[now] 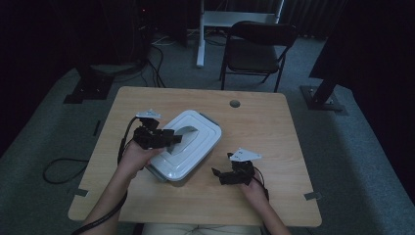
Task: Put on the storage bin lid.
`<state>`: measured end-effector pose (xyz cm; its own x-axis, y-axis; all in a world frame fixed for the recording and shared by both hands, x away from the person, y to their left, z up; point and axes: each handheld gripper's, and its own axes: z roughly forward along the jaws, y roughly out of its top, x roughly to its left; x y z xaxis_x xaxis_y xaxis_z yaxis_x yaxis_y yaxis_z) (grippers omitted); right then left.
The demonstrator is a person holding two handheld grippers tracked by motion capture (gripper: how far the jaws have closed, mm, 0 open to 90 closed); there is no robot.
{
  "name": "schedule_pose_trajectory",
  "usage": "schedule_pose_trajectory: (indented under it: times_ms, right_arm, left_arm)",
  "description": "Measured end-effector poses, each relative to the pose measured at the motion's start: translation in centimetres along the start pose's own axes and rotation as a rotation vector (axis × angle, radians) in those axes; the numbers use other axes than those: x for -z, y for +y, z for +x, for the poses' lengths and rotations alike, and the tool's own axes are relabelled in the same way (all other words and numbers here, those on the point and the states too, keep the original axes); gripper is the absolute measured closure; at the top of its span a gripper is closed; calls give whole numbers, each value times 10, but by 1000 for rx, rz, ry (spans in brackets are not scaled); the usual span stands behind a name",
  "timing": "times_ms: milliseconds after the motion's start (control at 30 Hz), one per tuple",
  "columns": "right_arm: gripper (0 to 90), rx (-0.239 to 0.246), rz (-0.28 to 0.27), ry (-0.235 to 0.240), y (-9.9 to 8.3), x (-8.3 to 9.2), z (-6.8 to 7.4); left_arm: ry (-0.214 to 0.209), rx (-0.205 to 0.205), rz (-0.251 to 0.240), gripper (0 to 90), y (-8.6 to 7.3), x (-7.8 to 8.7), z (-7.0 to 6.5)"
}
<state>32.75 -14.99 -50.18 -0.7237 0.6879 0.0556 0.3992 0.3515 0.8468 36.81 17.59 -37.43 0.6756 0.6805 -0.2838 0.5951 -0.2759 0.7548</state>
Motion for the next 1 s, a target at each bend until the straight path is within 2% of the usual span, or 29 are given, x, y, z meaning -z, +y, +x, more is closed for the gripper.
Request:
schedule_pose_trajectory:
  times_ms: [67, 133, 267, 300, 433, 500, 600, 667, 733, 767, 833, 867, 900, 933, 967, 1000]
  right_arm:
    - [124, 1, 0, -11, 0, 1, -2]
    - [124, -5, -1, -12, 0, 2, -3]
    - [124, -7, -8, -19, 0, 4, -5]
    - [124, -13, -12, -18, 0, 5, -5]
    - [124, -10, -3, -26, -1, 7, -6]
    - [124, -8, 0, -25, -2, 7, -7]
    - [124, -11, 8, -29, -4, 6, -8]
    - [124, -9, 13, -28, -4, 6, -8]
    - [123, -9, 14, -26, -4, 6, -7]
    - [124, -8, 16, -25, -4, 6, -7]
    - [124, -5, 17, -26, -4, 6, -7]
    - [124, -5, 17, -26, -4, 6, -7]
    - [124, -4, 19, -25, -4, 6, -8]
    - [124, -3, 20, -28, -5, 6, -8]
    - [124, -5, 21, -27, -5, 6, -8]
    - [124, -5, 21, -27, -5, 6, -8]
  left_arm:
    - [1, 7, -17, 468, 0, 5, 3]
    - [-23, 8, -27, 397, -1, 8, 6]
    - [-49, 28, -60, 334, -4, 13, 13]
    - [-40, 30, -75, 287, -6, 17, 18]
    - [-34, 34, -100, 249, -9, 25, 25]
    - [-32, 39, -117, 197, -11, 30, 30]
    - [9, 40, -116, 24, -15, 38, 38]
    - [28, 44, -123, 13, -18, 41, 43]
    - [70, 45, -147, 13, -22, 43, 47]
    - [70, 45, -147, 13, -22, 43, 47]
    - [104, 42, -172, 13, -26, 45, 53]
    - [149, 48, -180, 13, -29, 48, 58]
    - [167, 47, -186, 13, -31, 49, 61]
    - [167, 47, -186, 13, -31, 49, 61]
    - [200, 54, -198, 14, -34, 49, 68]
    - [200, 54, -198, 14, -34, 49, 68]
